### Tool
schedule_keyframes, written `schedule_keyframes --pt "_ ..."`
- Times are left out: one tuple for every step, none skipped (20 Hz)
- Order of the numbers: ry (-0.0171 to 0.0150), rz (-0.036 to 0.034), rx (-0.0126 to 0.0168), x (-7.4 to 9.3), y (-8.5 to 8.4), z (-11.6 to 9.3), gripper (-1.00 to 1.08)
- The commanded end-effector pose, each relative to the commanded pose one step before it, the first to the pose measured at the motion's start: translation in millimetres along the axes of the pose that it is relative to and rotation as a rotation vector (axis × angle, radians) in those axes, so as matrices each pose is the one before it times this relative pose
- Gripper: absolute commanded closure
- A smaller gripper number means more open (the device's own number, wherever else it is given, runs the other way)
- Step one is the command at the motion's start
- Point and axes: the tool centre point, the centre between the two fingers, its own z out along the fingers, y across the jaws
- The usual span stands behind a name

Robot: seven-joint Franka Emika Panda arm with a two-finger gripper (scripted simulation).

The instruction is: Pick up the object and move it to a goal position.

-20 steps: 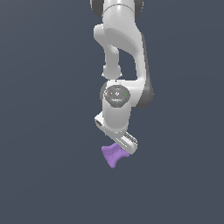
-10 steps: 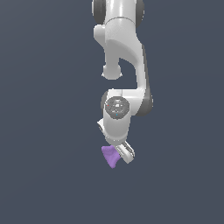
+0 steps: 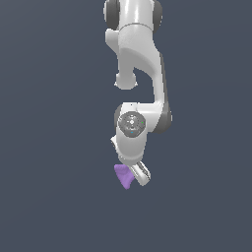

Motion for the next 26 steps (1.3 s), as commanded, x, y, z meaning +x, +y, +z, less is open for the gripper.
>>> schedule_keyframes --pt "-0.00012 0.00052 -0.00019 0.06 0.17 3.23 -0.92" --pt "0.0 0.0 0.0 -0.19 -0.07 2.94 -0.92" --pt "0.00001 0.00049 0.00004 0.04 0.11 3.74 -0.92" --pt "0.00001 0.00049 0.00004 -0.03 0.11 4.56 -0.92" --pt "0.00001 0.00069 0.00005 0.03 0.19 5.35 -0.92" --pt "0.0 0.00049 0.00003 -0.17 0.12 6.13 -0.92" --pt "0.00001 0.00069 0.00005 -0.07 0.21 6.28 -0.92" --pt "0.00001 0.00069 0.00005 0.0 0.21 5.39 -0.92" --pt "0.00001 0.00049 0.00003 -0.03 0.12 4.48 -0.92" --pt "0.0 0.0 0.0 -0.22 -0.11 3.59 -0.92" --pt "0.00003 0.00049 0.00003 0.18 0.04 2.64 -0.92" --pt "0.0 0.0 0.0 0.01 -0.21 1.76 -0.92" --pt "0.0 0.0 0.0 0.14 -0.27 0.84 -0.92" --pt "0.0 0.0 0.0 0.26 -0.33 -0.08 -0.92" --pt "0.0 0.0 0.0 0.29 -0.3 -0.7 -0.92" --pt "0.0 0.0 0.0 0.1 -0.1 -0.31 -0.92" --pt "0.0 0.0 0.0 0.0 0.0 0.0 1.08" --pt "0.0 0.0 0.0 0.0 0.0 0.0 1.08" --pt "0.0 0.0 0.0 0.0 0.0 0.0 1.08" --pt "0.0 0.0 0.0 0.0 0.0 0.0 1.08" --pt "0.0 0.0 0.0 0.0 0.0 0.0 1.08" --pt "0.0 0.0 0.0 0.0 0.0 0.0 1.08" --pt "0.0 0.0 0.0 0.0 0.0 0.0 1.08" --pt "0.0 0.0 0.0 0.0 0.0 0.0 1.08" --pt "0.0 0.0 0.0 0.0 0.0 0.0 1.08" --pt "0.0 0.0 0.0 0.0 0.0 0.0 1.08"
